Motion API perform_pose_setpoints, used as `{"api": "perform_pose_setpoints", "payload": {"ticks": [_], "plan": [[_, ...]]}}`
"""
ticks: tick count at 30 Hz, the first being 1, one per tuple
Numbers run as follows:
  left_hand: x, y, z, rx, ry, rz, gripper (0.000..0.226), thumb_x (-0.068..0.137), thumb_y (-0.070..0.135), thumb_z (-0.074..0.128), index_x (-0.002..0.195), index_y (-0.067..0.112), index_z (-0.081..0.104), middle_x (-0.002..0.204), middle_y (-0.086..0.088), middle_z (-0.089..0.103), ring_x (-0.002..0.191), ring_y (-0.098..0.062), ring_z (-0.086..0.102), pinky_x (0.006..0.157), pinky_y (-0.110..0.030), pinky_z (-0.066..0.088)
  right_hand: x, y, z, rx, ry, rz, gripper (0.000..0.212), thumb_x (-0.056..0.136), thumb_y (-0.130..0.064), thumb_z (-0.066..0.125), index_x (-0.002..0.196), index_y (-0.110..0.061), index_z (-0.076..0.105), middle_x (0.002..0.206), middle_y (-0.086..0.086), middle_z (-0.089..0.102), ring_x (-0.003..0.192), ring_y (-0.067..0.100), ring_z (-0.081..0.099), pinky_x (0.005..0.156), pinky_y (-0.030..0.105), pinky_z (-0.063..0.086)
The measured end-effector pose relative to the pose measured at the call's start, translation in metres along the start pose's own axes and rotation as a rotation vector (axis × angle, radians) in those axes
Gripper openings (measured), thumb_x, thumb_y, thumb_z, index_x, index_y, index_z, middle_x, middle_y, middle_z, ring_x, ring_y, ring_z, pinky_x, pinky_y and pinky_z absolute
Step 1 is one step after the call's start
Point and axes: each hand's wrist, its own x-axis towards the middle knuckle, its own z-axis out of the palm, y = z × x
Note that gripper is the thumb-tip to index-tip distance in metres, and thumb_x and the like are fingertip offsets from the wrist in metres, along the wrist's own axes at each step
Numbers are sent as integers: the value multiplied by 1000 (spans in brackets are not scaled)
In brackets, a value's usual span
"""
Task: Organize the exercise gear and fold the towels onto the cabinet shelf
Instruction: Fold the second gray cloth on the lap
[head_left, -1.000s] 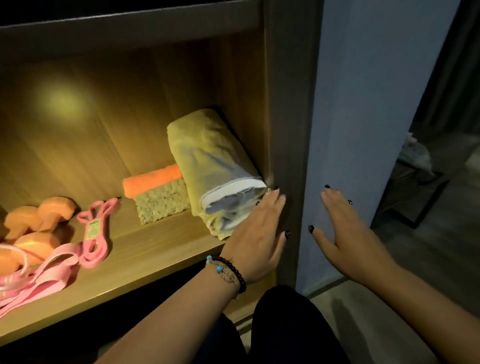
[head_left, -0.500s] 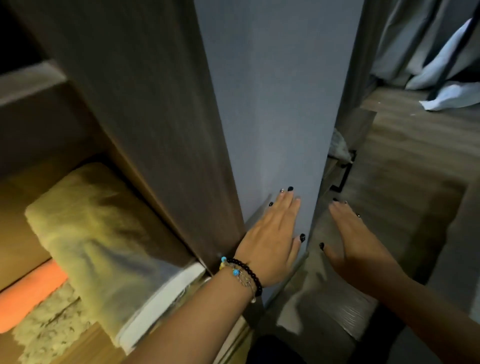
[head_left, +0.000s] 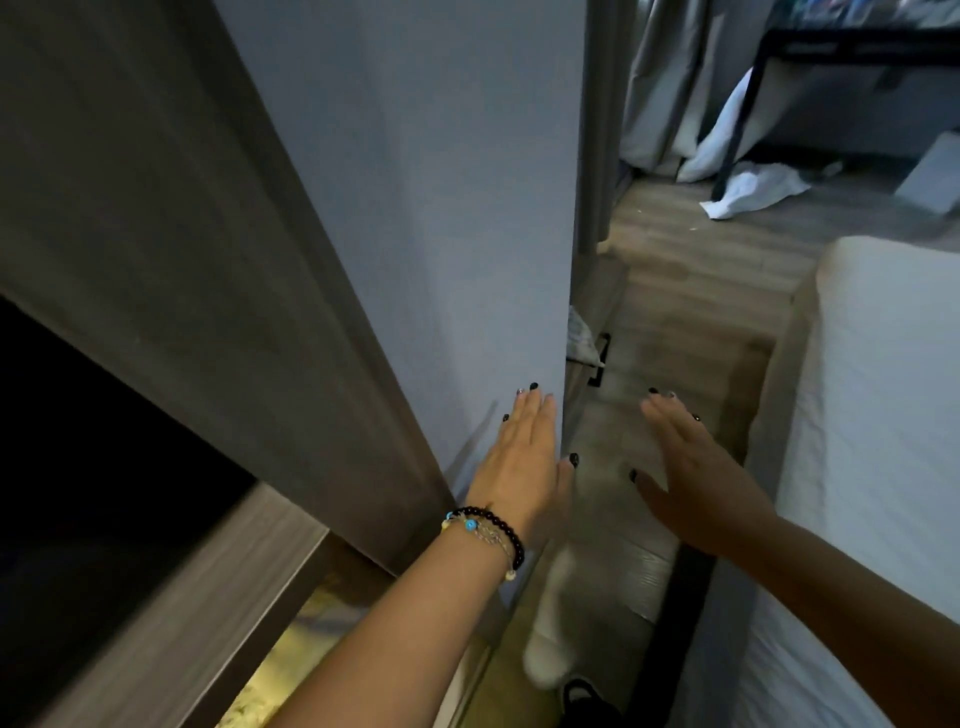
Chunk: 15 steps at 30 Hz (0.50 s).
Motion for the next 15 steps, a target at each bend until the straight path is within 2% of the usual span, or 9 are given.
{"api": "perform_pose_setpoints", "payload": {"ticks": [5,15], "plan": [[5,11,-10,25,-1,3,69,102,28,39,153,11,-5,162,-4,-11,148,-14,-10,118,-26,-2,-1,0,-18,-22,2,-4,81,92,-31,60,152,-13,10,161,3,5,148,17,-1,116,29,7],[90,26,0,-85,-25,-58,70,102,29,39,153,10,-5,162,-4,-10,148,-13,-9,116,-20,-5,77,53,-42,-21,-48,56,85,91,-35,59,153,-13,5,162,4,-2,148,21,2,120,38,17]]}}
